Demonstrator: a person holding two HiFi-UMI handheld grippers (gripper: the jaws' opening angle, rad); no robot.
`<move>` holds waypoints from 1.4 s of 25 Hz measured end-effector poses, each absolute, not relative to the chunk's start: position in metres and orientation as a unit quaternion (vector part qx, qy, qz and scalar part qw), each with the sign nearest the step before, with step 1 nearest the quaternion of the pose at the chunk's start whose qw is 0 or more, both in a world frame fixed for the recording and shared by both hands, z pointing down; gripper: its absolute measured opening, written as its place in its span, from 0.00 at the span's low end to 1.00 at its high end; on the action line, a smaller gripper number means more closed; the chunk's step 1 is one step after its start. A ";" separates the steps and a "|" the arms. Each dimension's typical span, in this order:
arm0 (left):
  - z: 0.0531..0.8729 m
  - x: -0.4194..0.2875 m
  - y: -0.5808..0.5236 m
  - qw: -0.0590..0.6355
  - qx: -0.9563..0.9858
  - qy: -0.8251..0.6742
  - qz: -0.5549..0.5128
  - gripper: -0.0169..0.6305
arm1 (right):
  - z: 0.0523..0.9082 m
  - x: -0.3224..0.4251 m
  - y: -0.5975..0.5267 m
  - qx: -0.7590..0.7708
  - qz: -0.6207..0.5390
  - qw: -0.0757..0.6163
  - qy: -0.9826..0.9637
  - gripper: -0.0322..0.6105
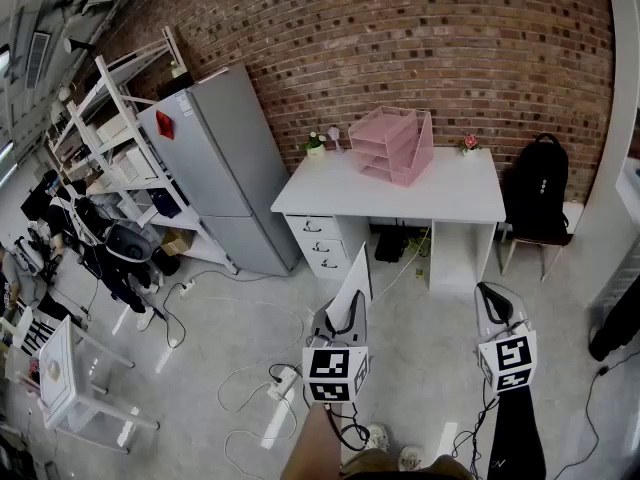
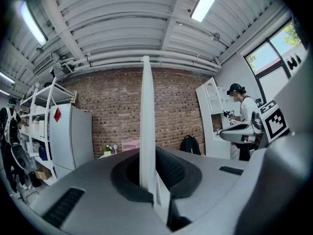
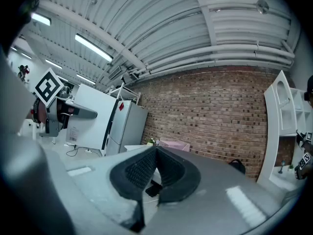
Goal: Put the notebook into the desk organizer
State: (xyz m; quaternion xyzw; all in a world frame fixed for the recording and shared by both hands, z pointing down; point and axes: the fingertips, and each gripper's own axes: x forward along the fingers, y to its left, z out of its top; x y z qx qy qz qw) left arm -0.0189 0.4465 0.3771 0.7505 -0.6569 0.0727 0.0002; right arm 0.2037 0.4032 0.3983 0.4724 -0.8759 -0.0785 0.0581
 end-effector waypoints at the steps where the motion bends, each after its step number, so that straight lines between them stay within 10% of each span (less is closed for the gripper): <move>1: 0.375 -0.019 0.446 -0.002 0.750 -0.657 0.072 0.05 | 0.397 0.204 0.401 0.472 -0.078 0.058 -0.876 0.05; 35: 0.380 -0.111 0.314 0.003 0.794 -0.606 0.054 0.05 | 0.385 0.108 0.281 0.498 -0.058 -0.012 -0.865 0.05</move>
